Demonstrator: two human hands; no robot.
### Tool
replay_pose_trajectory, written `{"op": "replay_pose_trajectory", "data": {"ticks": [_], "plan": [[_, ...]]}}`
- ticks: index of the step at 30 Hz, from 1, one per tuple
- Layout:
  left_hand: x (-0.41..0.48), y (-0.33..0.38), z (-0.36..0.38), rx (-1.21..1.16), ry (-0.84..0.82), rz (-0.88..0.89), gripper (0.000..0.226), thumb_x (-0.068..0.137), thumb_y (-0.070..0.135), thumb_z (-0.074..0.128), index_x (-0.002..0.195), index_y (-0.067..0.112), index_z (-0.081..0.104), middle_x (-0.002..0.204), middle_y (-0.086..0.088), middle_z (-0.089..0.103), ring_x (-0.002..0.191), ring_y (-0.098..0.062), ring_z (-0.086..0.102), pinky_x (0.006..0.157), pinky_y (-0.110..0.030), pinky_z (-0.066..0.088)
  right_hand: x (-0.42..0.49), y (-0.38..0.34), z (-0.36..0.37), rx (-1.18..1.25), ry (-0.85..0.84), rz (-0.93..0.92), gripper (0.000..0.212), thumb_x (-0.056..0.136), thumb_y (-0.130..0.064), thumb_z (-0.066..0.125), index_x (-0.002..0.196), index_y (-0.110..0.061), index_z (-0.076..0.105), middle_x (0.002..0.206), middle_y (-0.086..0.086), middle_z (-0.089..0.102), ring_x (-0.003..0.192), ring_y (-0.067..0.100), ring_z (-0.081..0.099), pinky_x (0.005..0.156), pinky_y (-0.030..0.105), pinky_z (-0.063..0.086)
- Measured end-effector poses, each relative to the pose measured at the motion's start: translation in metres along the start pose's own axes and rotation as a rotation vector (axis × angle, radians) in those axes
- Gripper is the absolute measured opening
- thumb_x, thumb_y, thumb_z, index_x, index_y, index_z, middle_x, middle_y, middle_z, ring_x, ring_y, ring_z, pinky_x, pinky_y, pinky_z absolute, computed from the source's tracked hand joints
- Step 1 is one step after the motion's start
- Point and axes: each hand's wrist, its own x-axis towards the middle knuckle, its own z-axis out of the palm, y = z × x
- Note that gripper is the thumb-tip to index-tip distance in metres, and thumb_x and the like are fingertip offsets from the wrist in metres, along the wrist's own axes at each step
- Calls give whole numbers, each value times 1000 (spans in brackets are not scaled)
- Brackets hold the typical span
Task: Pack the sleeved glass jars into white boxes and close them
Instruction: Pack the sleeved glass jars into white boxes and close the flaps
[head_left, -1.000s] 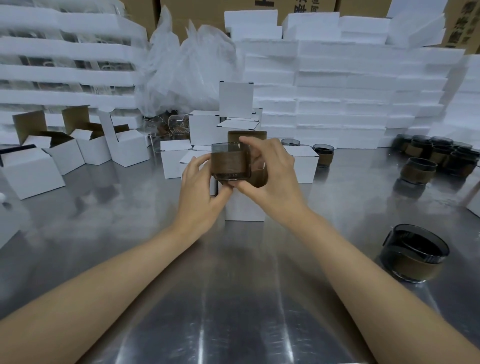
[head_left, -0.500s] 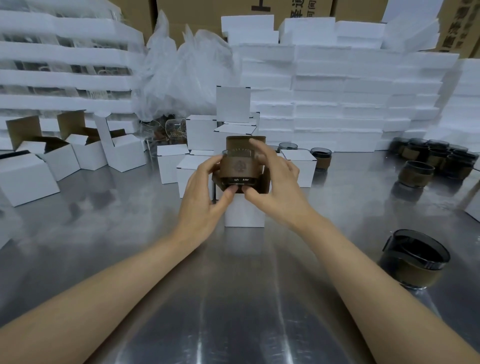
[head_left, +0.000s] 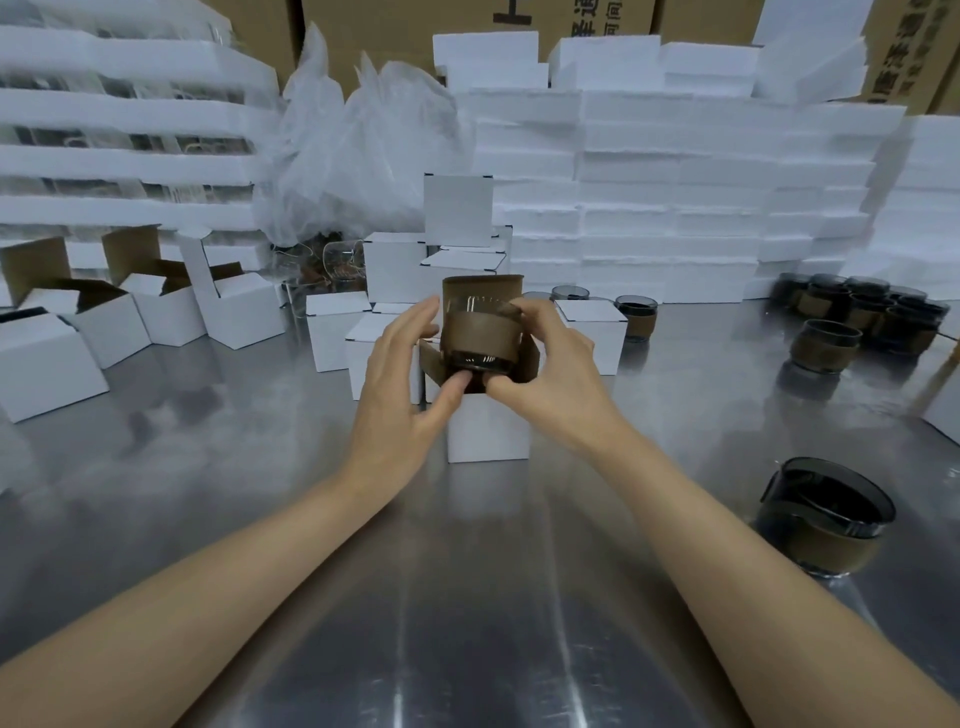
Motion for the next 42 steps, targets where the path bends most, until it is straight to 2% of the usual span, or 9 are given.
{"op": "replay_pose_trajectory", "data": {"ticks": [4, 11, 15, 20, 24, 28, 33, 37, 42], "plan": [[2, -2, -1, 16, -23, -51, 52, 88, 21, 67, 135, 21, 47, 136, 11, 50, 129, -10, 43, 110, -30, 32, 0, -1, -1, 107, -55, 98, 56, 75, -13, 69, 125, -28, 48, 120, -9, 62, 129, 14, 43, 110, 40, 34], [0, 0, -3, -87, -39, -112, 47, 87, 29, 58, 123, 49, 37, 124, 29, 49, 124, 0, 45, 103, -38, 42, -2, -8, -6, 27, -112, 2, 73, 81, -14, 69, 145, -26, 36, 131, -7, 44, 131, 9, 34, 116, 41, 22], [0, -3, -2, -106, -7, -105, 46, 87, 28, 59, 128, 36, 39, 126, 29, 46, 124, 3, 45, 106, -30, 39, -4, -11, -8, 98, -74, -24, 70, 76, -13, 72, 132, -42, 39, 125, -10, 54, 129, 8, 41, 113, 43, 27], [1, -3, -3, -85, -1, -98, 46, 88, 28, 57, 132, 28, 43, 127, 16, 51, 125, -6, 46, 108, -30, 36, -1, -5, -6, 5, -36, -21, 59, 80, -22, 73, 133, -30, 48, 115, -28, 46, 127, 4, 35, 114, 39, 23], [0, -1, -4, -63, -34, -101, 51, 90, 31, 57, 138, 23, 42, 136, 5, 51, 130, -10, 43, 110, -39, 36, 1, -1, -9, 166, -43, 46, 56, 85, -30, 71, 134, -36, 45, 123, -9, 60, 125, 6, 47, 110, 35, 33], [1, 2, -2, -53, -59, -64, 53, 93, 30, 54, 142, 26, 37, 142, 9, 45, 132, -9, 41, 111, -37, 35, 2, -3, -11, 256, -47, 36, 43, 90, -31, 65, 131, -25, 53, 118, -10, 66, 108, -3, 58, 95, 19, 41], [1, 1, -4, -40, -66, -46, 54, 93, 28, 54, 144, 19, 38, 139, 5, 45, 131, -5, 40, 112, -33, 33, 3, -1, -13, 250, -87, 38, 39, 95, -36, 56, 130, -19, 58, 122, -5, 65, 118, 8, 56, 108, 39, 39], [0, 2, -3, -43, -84, -56, 53, 93, 29, 54, 143, 23, 37, 137, 6, 45, 131, -14, 43, 111, -42, 35, 2, -1, -13, 252, -78, 29, 39, 96, -40, 53, 126, -17, 61, 119, -4, 66, 117, 10, 56, 108, 42, 38], [-1, 2, -4, -84, -77, -106, 51, 91, 46, 49, 138, 27, 43, 136, 9, 51, 130, -10, 43, 110, -42, 35, 2, 4, -8, 197, 4, 24, 47, 86, -39, 69, 130, -32, 55, 121, -14, 63, 116, -7, 52, 102, 16, 36]]}}
